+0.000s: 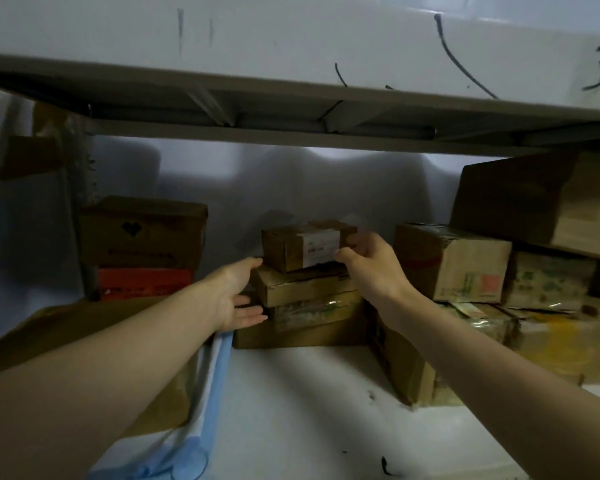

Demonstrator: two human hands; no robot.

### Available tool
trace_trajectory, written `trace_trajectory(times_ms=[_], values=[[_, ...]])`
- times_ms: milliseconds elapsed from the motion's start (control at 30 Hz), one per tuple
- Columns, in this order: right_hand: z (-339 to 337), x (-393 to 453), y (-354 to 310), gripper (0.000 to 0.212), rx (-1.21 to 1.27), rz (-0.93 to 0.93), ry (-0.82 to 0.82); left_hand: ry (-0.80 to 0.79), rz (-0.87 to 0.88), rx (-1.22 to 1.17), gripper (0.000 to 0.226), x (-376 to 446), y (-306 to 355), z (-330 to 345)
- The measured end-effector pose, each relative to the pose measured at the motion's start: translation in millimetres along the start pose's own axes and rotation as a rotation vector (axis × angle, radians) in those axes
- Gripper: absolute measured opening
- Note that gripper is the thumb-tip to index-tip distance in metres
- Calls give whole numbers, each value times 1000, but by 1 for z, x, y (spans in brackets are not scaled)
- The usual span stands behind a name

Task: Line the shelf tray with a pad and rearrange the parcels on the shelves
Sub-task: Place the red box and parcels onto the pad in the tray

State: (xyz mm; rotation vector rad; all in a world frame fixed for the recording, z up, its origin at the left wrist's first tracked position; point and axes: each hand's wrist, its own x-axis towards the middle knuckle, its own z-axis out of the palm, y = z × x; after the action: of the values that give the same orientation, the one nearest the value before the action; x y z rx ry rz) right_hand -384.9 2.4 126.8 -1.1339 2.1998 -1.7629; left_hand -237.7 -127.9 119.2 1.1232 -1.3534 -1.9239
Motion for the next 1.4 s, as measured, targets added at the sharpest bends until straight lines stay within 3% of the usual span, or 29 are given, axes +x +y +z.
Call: trace_trajectory(times_ms=[133, 333, 500, 800, 933, 1033, 1233, 1400], values=[[-6, 7, -2, 28, 15, -14, -65, -2, -33, -44, 42, 6, -8, 12], [0, 12, -1, 52, 58, -41, -121, -9, -23, -115, 34, 7, -13, 20], [-5, 7, 9, 55, 49, -51, -158, 28, 8, -152, 20, 5, -15, 29], [-21, 10, 9, 68, -18, -111, -120, 66, 61, -208, 26, -20, -18, 19], [-24, 16, 2, 83, -24, -153, -98, 65, 75, -191, 25, -40, -17, 6], [-29, 19, -6, 106, 38, -141, -170, 58, 88, -188, 21, -58, -12, -6], [-40, 13, -25, 130, 125, -175, -380, 71, 118, -117, 15, -88, -4, -36], [-44, 5, -31, 130, 92, -244, -588, 66, 113, -93, 19, -109, 3, -62]])
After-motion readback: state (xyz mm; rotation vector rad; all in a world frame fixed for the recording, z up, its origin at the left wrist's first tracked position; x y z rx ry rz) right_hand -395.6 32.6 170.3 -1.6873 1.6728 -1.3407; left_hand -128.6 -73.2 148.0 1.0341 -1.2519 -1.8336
